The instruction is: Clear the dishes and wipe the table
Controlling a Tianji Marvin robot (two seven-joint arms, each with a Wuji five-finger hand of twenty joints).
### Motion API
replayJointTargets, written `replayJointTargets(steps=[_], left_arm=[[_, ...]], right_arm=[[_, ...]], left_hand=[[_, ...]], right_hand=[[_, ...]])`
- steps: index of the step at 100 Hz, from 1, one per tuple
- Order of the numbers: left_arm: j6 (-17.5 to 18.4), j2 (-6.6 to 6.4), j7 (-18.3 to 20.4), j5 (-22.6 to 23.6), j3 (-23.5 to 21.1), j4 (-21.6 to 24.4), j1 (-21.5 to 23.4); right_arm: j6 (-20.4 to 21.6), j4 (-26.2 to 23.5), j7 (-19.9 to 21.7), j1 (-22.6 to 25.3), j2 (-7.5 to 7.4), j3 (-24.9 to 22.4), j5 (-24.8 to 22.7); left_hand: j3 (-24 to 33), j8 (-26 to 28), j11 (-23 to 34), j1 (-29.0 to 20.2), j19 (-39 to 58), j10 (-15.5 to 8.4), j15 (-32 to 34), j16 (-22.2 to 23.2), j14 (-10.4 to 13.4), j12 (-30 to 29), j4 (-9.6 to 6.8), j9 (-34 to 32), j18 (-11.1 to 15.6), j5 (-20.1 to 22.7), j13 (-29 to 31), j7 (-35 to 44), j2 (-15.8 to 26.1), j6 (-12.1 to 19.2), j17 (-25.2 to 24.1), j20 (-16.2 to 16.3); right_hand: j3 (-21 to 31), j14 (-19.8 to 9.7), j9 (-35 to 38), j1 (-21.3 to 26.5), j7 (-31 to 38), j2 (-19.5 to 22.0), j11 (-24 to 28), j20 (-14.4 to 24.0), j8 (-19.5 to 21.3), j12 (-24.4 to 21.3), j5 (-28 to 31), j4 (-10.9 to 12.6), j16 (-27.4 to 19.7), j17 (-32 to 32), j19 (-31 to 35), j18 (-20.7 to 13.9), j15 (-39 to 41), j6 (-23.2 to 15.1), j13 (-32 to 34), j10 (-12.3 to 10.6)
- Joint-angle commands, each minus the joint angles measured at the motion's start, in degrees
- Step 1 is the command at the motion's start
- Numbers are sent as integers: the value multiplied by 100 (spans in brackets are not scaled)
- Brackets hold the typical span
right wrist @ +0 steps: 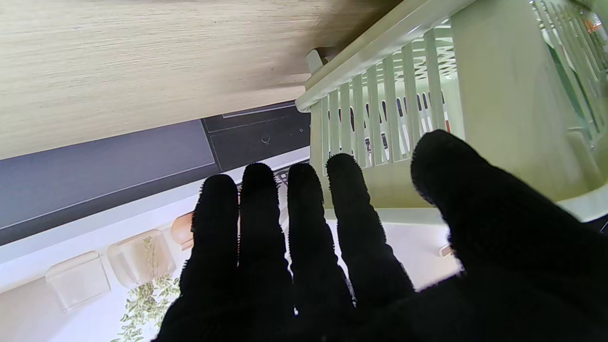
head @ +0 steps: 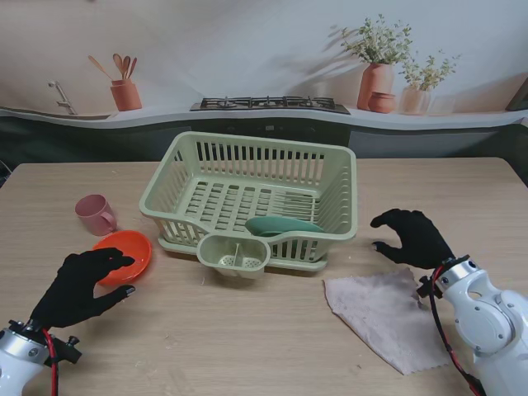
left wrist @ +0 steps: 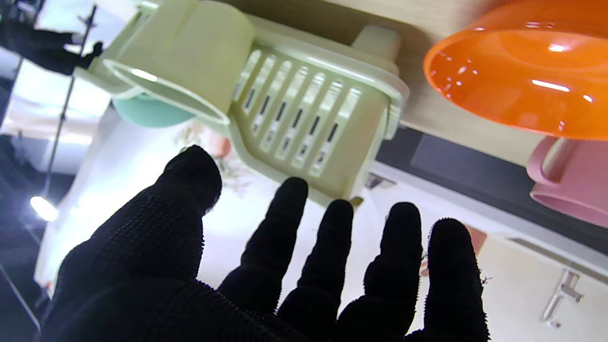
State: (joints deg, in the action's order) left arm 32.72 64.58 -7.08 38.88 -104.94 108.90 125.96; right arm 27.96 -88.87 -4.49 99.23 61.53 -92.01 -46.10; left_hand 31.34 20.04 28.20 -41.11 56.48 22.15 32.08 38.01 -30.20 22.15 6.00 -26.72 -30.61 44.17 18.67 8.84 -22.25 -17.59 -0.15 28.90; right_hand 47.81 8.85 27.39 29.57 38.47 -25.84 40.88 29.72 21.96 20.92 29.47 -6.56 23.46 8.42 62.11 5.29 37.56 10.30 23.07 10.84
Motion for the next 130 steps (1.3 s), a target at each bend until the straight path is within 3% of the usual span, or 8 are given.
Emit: replayJointTargets(steps=[1, 32, 55, 88, 105, 130], left_arm=[[80, 11, -8, 218, -100, -43, 6], [183, -38, 38, 679, -519, -255, -136], [106, -138, 33, 1197, -602, -650, -423], [-266, -261, 373, 1360, -293, -977, -848], [-503, -313, 563, 1370, -72, -1143, -1100], [-911, -393, 849, 1499, 220, -1407, -1415]], right_arm=[[-21, 9, 60, 26, 3, 16, -41], [-81, 3, 56, 30, 4, 32, -52], [-121, -2, 57, 30, 2, 40, -72], [-206, 8, 58, 24, -1, 75, -102], [-260, 10, 54, 27, 0, 93, -107], [-303, 14, 73, 20, -2, 117, -107]], left_hand=[[-18, 4, -72, 182, -204, -144, -49, -8, 94, -134, -89, 21, 120, 106, -58, 16, 70, 83, -53, -85], [72, -8, -97, 194, -449, -156, -195, -101, 151, -150, -81, 77, 289, 125, -181, 16, 5, -31, -145, -216], [211, -99, -160, 242, -761, -165, -437, -330, 377, -183, -62, 87, 684, 134, -220, -31, -79, -122, -207, -400], [536, -196, -252, 503, -1295, -266, -861, -710, 686, -234, -19, 357, 1212, -36, -553, -100, -261, -97, -459, -681], [735, -243, -279, 693, -2059, -363, -1156, -898, 916, -258, 17, 533, 1426, -203, -752, -156, -372, -91, -463, -822], [975, -302, -338, 1055, -3299, -503, -1498, -1004, 1182, -300, 70, 906, 1687, -487, -1027, -248, -512, -69, -465, -607]], right_hand=[[24, -90, -154, 91, 53, 104, 116, 32, -75, 26, -155, 239, 34, -81, 72, -233, 72, -2, -135, -67], [40, -91, -155, 101, 59, 97, 119, 42, -97, 22, -150, 234, 33, -91, 63, -230, 74, -1, -141, -61], [48, -91, -153, 110, 61, 91, 124, 49, -111, 22, -148, 234, 33, -91, 61, -232, 76, 3, -140, -57], [55, -92, -148, 107, 65, 84, 123, 56, -123, 19, -142, 233, 30, -104, 53, -230, 71, 4, -149, -60], [74, -84, -144, 90, 69, 44, 120, 58, -126, 17, -135, 237, 27, -110, 46, -233, 66, 6, -150, -65], [100, -88, -135, 84, 66, 29, 118, 63, -133, 16, -122, 235, 25, -115, 35, -231, 63, 6, -146, -61]])
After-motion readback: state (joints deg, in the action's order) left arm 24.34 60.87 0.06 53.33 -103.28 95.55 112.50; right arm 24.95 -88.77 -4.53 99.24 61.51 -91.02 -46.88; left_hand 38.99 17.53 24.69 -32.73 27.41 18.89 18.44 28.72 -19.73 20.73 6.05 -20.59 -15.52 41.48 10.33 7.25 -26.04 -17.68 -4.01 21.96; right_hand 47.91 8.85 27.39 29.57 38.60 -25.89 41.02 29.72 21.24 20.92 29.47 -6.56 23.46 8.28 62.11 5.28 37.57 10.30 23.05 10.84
